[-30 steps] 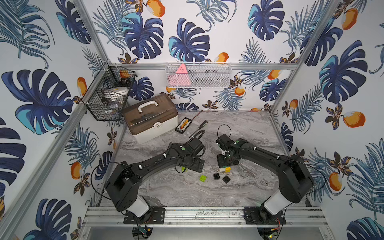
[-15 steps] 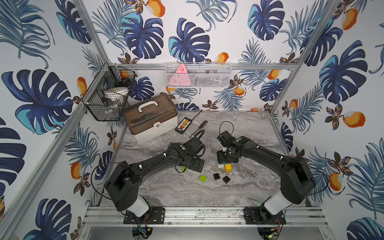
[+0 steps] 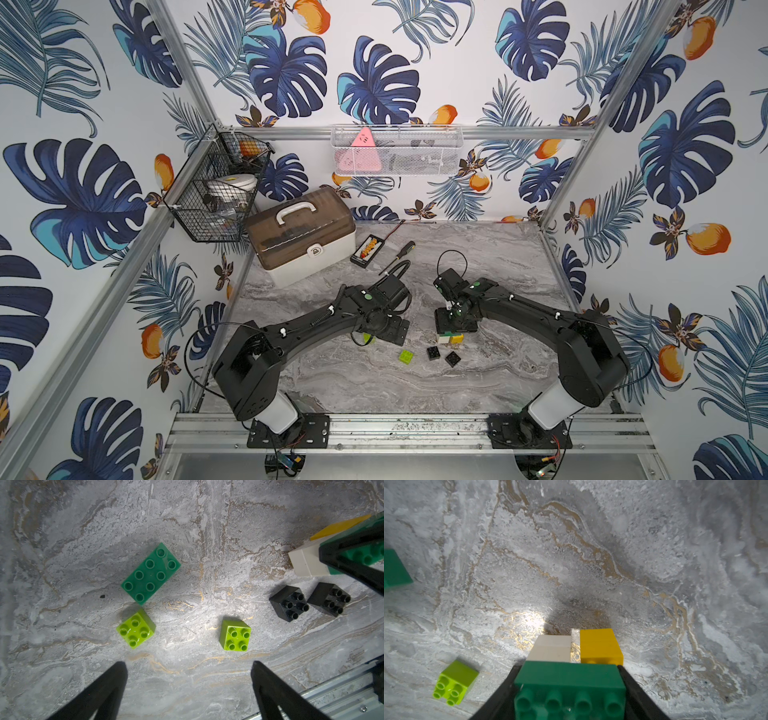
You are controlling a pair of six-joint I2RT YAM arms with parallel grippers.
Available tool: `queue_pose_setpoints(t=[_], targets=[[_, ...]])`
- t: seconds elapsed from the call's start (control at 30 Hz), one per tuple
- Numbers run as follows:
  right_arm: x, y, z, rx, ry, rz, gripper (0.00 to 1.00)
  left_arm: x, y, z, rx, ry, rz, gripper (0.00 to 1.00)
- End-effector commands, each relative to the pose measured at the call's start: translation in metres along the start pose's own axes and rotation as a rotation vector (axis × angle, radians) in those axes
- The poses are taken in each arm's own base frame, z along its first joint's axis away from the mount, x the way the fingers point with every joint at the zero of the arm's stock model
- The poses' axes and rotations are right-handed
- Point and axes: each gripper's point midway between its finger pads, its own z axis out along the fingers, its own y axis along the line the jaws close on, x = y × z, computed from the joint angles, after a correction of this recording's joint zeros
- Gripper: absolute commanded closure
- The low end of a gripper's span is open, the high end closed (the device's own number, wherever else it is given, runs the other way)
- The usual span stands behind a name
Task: Assemble a giraffe with lego
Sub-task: Assemble the lego brick with the lego brick.
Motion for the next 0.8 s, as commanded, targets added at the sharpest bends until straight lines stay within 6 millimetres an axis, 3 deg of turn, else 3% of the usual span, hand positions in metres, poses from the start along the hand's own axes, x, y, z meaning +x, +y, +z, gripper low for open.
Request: queue_pose_setpoints(t=[0.0, 0.3, 0.77], targets=[[0.0020, 0.0028, 0.0057, -0.009, 0.009, 0.012, 0.60, -0.0016, 0.0013, -0.0008, -0.008, -0.006, 0.006, 0.02], [0.0056, -0.0002, 0.0046, 0.011, 0.007, 0.004, 0.58, -0.0013, 0.0012, -0.0014, -0.007, -0.008, -0.001, 0.02], [0.0075, -0.0014, 0.0001, 0.015, -0.013, -0.001, 0.40, -0.0009, 0.0020, -0.0059, -0.007, -0.017, -0.014, 0.02]])
